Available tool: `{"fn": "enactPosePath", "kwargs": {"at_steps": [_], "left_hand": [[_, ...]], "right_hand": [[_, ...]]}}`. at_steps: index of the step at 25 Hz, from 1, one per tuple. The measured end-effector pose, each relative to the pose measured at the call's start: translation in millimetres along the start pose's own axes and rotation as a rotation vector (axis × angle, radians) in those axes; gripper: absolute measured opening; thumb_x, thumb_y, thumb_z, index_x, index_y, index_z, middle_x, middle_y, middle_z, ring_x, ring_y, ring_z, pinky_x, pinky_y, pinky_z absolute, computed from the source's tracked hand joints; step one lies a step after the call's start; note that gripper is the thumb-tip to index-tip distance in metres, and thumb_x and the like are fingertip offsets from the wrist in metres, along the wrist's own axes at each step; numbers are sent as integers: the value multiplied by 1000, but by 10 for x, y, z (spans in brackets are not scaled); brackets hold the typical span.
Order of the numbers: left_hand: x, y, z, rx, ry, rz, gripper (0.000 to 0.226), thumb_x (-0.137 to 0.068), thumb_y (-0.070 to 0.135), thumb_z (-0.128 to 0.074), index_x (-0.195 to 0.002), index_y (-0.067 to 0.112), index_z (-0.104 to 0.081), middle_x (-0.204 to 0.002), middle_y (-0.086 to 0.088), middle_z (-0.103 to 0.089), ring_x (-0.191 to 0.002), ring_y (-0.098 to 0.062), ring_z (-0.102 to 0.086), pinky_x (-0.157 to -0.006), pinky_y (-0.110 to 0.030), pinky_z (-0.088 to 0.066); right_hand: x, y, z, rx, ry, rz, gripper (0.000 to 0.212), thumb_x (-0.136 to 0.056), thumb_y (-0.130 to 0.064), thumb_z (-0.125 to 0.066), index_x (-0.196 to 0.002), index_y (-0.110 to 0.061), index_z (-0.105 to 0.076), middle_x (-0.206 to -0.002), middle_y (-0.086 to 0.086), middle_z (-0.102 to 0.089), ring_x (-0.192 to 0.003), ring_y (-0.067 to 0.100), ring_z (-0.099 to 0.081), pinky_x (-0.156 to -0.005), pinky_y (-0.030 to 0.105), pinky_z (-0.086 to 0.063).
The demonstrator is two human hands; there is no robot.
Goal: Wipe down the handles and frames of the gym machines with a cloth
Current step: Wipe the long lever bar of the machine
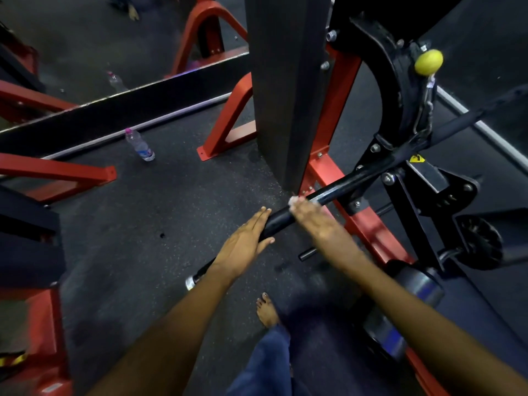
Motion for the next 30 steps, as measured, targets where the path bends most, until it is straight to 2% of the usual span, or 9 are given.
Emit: {"fn": "enactPosePath", "kwargs": {"at_steps": [5,8,10,15,18,21,26,28,30], "left_hand": [[28,16,5,-12,0,-8,66,-98,33,-50,-152,17,-17,-160,0,-17,-143,-16,-26,-116,-29,-23],[30,30,-11,-47,-4,-36,67,-98,33,-49,-153,18,-14,-161,1,-12,-144,-15,-23,-118,-30,-22],[19,26,-33,-112,-13,-66,67,-100,33,-45,-154,20,-7,-161,4,-1,-146,-12,-17,-119,-30,-18],[-38,172,-24,-223,19,-168,61,-99,45,-25,-150,25,2,-154,13,13,-147,-7,-2,-119,-25,-2],[-295,439,17,-227,33,-212,67,-89,56,-10,-149,28,1,-154,15,10,-146,-6,-2,-115,-19,5],[-683,748,18,-205,40,-244,67,-95,56,-22,-153,26,-6,-157,13,5,-147,-6,-4,-117,-22,1],[-1224,1070,-126,-181,-49,-244,68,-98,45,-42,-154,23,-8,-161,5,-5,-148,-12,-7,-119,-30,-9],[-1407,1131,-190,-136,-62,-215,72,-97,46,-45,-154,23,-6,-161,3,-5,-148,-15,-7,-120,-33,-12],[-1550,1163,-297,-105,-101,-209,77,-96,47,-48,-154,24,-3,-162,3,-4,-148,-16,-6,-120,-36,-14]], "right_hand": [[161,1148,337,-162,185,-733,49,-92,-4,-34,-141,-7,-41,-145,11,-41,-135,24,-38,-115,30,-21],[-52,250,109,-109,55,-294,55,-84,6,-29,-135,-1,-47,-142,14,-44,-134,25,-39,-116,31,-18],[-18,278,54,-54,4,-68,57,-80,9,-35,-135,0,-46,-142,15,-43,-133,24,-38,-116,32,-20],[191,1551,556,-142,222,-681,50,-83,9,-45,-131,-3,-52,-134,15,-51,-127,25,-46,-112,31,-26],[64,938,378,-131,136,-367,48,-83,6,-56,-130,-4,-53,-126,8,-56,-117,20,-53,-104,43,-41],[153,817,259,9,33,-49,50,-85,3,-55,-134,-3,-49,-135,13,-51,-128,25,-45,-109,38,-35],[318,2331,670,-11,217,-655,59,-81,16,-50,-136,-5,-46,-141,16,-44,-136,34,-33,-116,40,-19],[217,2110,582,-41,195,-595,51,-84,11,-46,-134,-2,-47,-140,17,-45,-134,31,-37,-116,37,-19],[192,1560,398,24,112,-271,46,-86,3,-42,-132,4,-49,-140,17,-46,-132,27,-38,-116,34,-19]]}}
Point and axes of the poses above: each hand's wrist, its own x-axis away from the middle knuckle, its own z-axis out of the back of the hand, y = z × x, the point moved 9 cm from there along -x, towards the middle knuckle
